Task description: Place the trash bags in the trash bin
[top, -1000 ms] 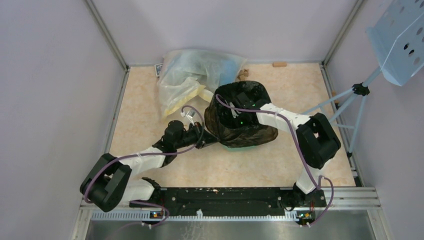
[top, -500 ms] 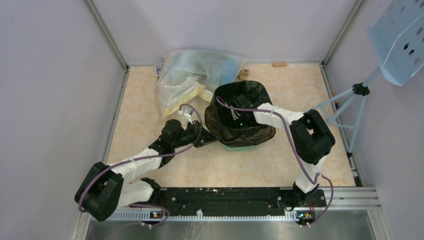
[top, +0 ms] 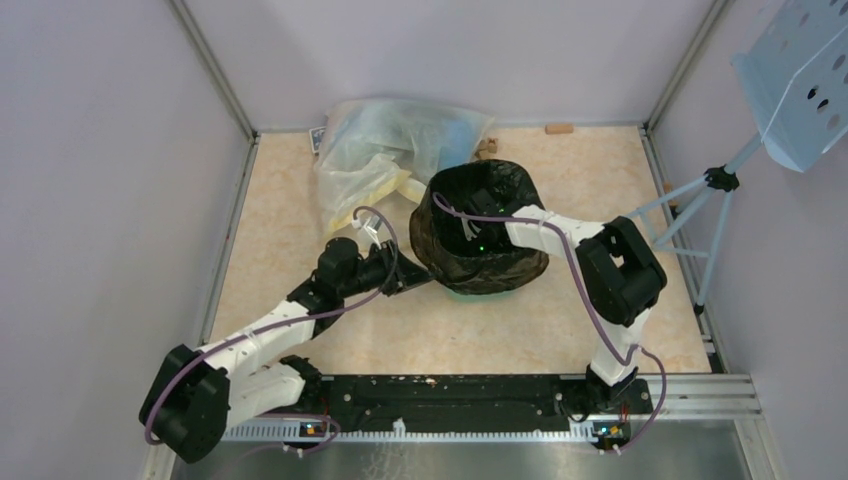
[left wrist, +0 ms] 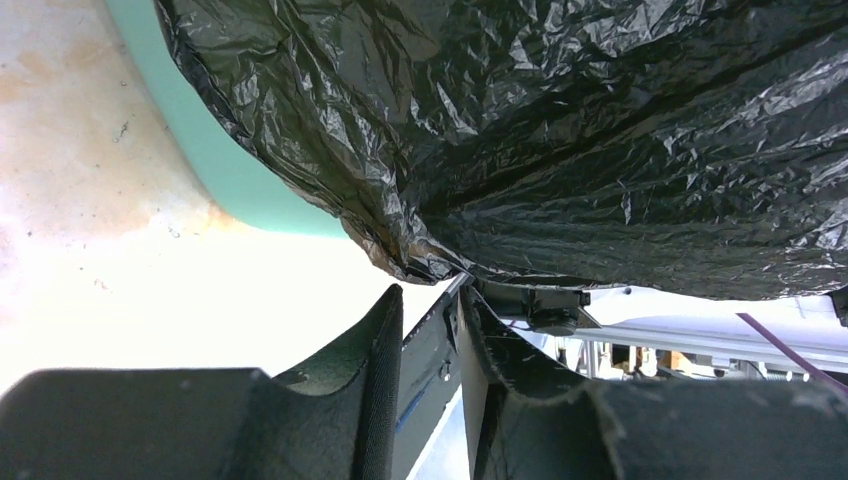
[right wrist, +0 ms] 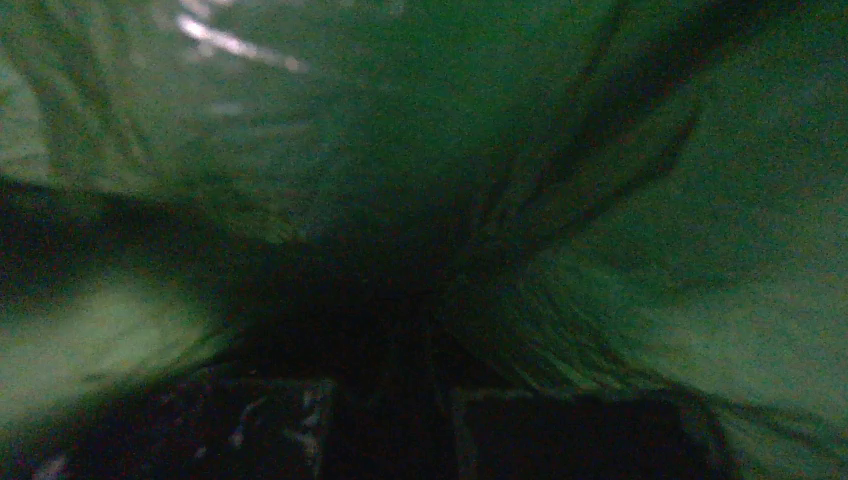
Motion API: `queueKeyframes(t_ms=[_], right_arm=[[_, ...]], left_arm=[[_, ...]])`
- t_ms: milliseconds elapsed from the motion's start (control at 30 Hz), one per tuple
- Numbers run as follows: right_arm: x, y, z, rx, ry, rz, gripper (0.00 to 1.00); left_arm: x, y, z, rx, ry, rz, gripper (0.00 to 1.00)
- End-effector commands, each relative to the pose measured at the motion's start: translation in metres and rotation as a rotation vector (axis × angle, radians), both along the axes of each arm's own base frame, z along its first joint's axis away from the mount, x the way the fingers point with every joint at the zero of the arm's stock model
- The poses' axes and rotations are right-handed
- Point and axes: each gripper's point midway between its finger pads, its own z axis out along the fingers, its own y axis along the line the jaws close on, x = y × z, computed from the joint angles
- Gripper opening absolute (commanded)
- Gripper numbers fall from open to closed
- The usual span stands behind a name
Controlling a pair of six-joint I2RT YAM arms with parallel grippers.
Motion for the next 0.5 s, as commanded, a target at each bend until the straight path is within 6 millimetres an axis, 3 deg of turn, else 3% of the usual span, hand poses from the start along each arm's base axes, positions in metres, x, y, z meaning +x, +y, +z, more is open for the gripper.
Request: queueKeyframes(t_ms=[0, 467], right_arm=[[0.014, -0.004, -0.001, -0.029, -0.034, -0.044, 0.0], [0.024, -0.004, 0.1, 0.07, -0.211, -0.082, 0.0]], left_arm=[[0.006, 0.002, 0.026, 0.008, -0.086, 0.005, 0.33], [0.005, 0.012, 0.034, 0.059, -0.113, 0.031, 0.35]])
